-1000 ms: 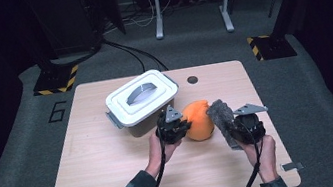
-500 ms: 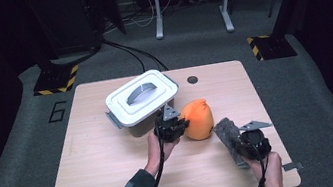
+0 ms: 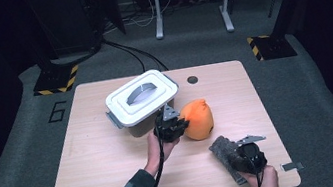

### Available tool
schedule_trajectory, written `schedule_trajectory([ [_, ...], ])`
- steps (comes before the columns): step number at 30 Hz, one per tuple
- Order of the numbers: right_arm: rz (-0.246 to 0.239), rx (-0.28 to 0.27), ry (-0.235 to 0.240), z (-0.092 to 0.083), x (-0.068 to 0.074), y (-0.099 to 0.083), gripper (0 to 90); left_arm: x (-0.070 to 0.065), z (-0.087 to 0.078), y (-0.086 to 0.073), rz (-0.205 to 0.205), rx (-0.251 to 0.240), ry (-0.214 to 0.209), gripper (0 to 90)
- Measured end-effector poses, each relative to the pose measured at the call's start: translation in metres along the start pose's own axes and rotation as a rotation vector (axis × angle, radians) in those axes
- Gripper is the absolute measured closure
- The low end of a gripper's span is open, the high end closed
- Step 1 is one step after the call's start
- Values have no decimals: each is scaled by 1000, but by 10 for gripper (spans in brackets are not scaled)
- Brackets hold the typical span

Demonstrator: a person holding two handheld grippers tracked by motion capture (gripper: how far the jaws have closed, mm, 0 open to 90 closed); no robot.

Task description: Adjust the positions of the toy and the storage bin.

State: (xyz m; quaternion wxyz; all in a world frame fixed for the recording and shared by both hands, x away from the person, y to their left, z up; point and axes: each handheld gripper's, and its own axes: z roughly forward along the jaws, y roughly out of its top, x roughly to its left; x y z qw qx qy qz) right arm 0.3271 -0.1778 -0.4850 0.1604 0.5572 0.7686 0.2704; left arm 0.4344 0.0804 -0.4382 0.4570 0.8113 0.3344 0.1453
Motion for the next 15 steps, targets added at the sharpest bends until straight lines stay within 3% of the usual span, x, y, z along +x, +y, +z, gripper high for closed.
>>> schedule_trajectory([
  [3, -7, -21, 13, -4, -1, 1, 338, 0, 0, 0, 4, 2, 1, 820],
  [6, -4, -45, 25, -12, -1, 3, 231, 1, 0, 0, 3, 2, 0, 819],
  [8, -8, -62, 28, -14, -2, 4, 205, 1, -1, 0, 2, 2, 1, 818],
  [9, -17, -100, 34, -21, -10, 7, 154, 1, -1, -1, 3, 3, 0, 816],
  [15, -26, -124, 22, -25, -30, 11, 90, 1, -1, -1, 0, 6, -4, 813],
])
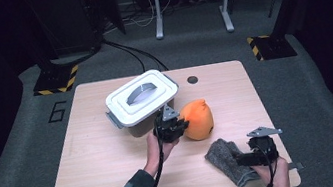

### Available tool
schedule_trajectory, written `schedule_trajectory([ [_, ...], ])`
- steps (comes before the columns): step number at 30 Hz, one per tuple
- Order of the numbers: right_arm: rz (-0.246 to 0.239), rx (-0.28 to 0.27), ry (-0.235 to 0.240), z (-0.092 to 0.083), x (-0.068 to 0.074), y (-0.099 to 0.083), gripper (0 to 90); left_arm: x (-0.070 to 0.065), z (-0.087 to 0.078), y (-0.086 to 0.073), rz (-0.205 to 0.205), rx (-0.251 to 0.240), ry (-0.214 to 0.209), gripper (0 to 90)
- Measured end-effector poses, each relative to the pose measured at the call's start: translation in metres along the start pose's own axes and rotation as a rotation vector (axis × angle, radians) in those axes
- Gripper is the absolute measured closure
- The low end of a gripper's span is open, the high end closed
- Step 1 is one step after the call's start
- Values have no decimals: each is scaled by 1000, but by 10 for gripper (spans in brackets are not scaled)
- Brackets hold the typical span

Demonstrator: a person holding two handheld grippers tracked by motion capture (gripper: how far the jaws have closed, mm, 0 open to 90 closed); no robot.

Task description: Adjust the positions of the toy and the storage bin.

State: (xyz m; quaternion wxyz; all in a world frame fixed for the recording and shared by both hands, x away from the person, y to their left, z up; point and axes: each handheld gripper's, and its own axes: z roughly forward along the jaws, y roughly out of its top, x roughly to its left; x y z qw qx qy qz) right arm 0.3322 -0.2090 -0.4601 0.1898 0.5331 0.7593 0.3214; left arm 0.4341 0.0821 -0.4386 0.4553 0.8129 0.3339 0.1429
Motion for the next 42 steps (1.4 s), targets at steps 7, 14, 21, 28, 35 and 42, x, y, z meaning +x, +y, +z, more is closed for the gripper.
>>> schedule_trajectory([
  [7, 12, -39, -14, 7, -37, 1, 8, 2, -1, -1, -5, 5, -1, 815],
  [14, -10, -34, -8, 36, -71, -6, 0, 2, -1, -2, -8, 0, 6, 819],
  [21, -48, -12, 16, 63, -77, -12, 0, 2, -3, -3, -4, -7, 10, 832],
  [28, -67, -8, -3, 73, -80, -15, 0, 2, -4, -2, 9, -26, 11, 844],
  [35, -80, -32, 5, 74, -80, -17, 0, 0, -14, 1, 21, -45, 3, 844],
  [42, -73, -32, -1, 74, -79, -17, 0, -1, -33, 0, 41, -48, 5, 843],
])
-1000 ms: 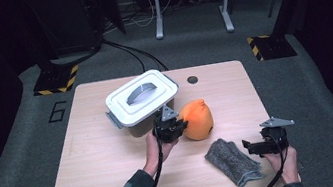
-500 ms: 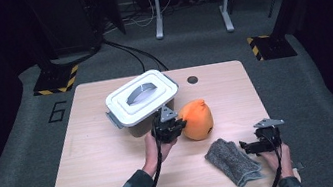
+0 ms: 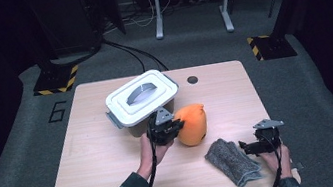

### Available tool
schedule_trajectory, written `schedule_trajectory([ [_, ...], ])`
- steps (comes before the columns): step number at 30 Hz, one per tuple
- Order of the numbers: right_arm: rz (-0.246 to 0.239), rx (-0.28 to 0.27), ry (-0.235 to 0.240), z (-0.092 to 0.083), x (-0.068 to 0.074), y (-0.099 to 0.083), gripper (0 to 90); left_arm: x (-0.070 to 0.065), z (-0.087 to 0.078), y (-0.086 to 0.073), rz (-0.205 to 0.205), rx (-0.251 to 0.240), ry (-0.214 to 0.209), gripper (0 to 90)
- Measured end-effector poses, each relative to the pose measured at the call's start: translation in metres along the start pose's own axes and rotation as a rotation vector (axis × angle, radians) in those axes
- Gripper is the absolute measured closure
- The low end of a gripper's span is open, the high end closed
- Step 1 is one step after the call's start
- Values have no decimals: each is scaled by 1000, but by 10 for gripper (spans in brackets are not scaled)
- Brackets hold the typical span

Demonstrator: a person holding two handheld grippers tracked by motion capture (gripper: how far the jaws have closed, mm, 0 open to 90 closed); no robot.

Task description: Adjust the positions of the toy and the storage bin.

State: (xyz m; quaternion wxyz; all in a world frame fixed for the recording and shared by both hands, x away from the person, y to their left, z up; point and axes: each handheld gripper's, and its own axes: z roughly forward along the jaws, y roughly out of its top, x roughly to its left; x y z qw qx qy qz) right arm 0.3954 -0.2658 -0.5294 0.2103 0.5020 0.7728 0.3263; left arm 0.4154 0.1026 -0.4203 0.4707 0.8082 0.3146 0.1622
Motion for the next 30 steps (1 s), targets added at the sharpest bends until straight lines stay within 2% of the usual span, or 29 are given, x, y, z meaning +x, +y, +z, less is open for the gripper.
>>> schedule_trajectory([
  [12, 4, 1, -2, 0, 1, 0, 0, 1, -30, -9, 23, 0, 5, 841],
  [30, 2, 0, -2, 0, 1, 0, 0, 2, -74, -34, 10, -8, 12, 841],
])
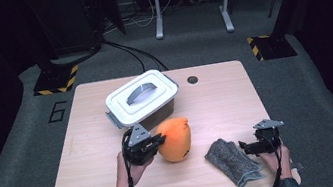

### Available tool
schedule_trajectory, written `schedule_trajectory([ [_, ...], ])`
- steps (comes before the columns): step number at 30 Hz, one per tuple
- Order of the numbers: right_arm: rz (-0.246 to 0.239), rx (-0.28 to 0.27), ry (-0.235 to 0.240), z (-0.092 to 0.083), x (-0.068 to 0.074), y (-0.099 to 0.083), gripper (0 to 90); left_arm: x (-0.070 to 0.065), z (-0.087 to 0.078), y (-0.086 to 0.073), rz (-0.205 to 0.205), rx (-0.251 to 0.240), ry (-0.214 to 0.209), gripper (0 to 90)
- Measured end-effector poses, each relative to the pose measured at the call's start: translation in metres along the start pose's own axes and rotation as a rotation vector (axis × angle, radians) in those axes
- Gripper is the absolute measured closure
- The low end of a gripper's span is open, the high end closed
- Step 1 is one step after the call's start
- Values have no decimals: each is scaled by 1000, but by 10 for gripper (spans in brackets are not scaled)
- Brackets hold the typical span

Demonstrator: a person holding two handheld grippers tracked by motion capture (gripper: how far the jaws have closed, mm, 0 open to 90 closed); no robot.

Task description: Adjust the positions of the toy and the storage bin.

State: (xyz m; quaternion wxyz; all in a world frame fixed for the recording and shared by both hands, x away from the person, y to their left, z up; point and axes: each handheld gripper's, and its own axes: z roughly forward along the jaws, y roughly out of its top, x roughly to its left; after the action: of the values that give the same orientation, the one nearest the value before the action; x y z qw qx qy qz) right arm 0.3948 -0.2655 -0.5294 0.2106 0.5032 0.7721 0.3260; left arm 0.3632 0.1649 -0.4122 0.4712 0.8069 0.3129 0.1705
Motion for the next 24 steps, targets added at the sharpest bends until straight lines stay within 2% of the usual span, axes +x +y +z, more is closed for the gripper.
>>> schedule_trajectory([
  [12, 1, 0, 0, 0, 0, 0, 0, 6, -32, -20, -18, -18, 27, 840],
  [20, 1, 0, 0, 0, 0, 0, 0, 10, -54, -33, -44, -24, 36, 839],
  [21, 2, 0, 1, 0, 0, 0, 0, 12, -58, -35, -38, -23, 52, 839],
  [24, 3, 1, 0, 0, 0, 0, 0, 18, -70, -42, -57, -36, 75, 839],
])
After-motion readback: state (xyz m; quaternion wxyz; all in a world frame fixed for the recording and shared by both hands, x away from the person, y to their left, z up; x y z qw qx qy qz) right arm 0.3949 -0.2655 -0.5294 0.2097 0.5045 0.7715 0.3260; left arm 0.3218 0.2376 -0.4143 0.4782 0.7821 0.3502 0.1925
